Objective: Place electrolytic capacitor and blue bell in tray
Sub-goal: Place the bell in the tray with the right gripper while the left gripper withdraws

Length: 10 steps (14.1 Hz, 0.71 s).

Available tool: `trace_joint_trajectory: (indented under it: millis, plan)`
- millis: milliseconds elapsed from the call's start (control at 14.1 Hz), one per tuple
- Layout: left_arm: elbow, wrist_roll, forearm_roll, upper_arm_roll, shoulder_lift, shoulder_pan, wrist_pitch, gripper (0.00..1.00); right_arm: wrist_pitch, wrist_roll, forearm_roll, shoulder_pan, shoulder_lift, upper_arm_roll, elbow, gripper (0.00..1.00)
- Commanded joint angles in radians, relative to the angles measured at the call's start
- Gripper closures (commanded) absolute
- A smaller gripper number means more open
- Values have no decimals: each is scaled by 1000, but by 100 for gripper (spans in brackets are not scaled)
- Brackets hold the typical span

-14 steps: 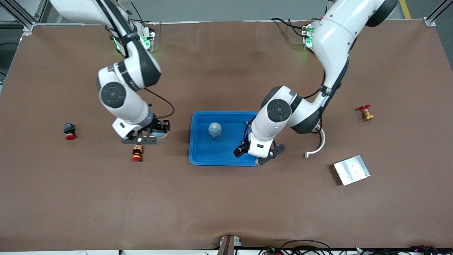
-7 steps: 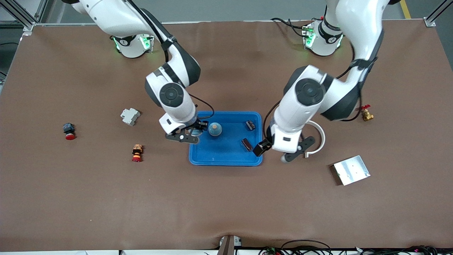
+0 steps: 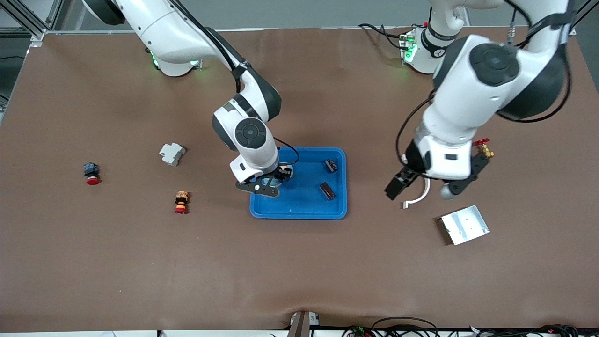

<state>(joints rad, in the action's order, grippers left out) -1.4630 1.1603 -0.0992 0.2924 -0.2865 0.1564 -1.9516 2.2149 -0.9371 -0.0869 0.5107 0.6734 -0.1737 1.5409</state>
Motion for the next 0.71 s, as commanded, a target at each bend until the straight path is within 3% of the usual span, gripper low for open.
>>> trace_joint_trajectory:
  millis: [0,356,640]
  plan:
    - [-20,-89,-27,1,64,-1,109,0,41,-31,-24,17,51,11,-44,100]
    - [-20,-658,-25,-9,136,-119,157,0,71,-60,-34,57,110,46,-93,100]
    - [-31,-991,-24,-3,151,-207,136,0,83,-108,-54,109,182,85,-160,100]
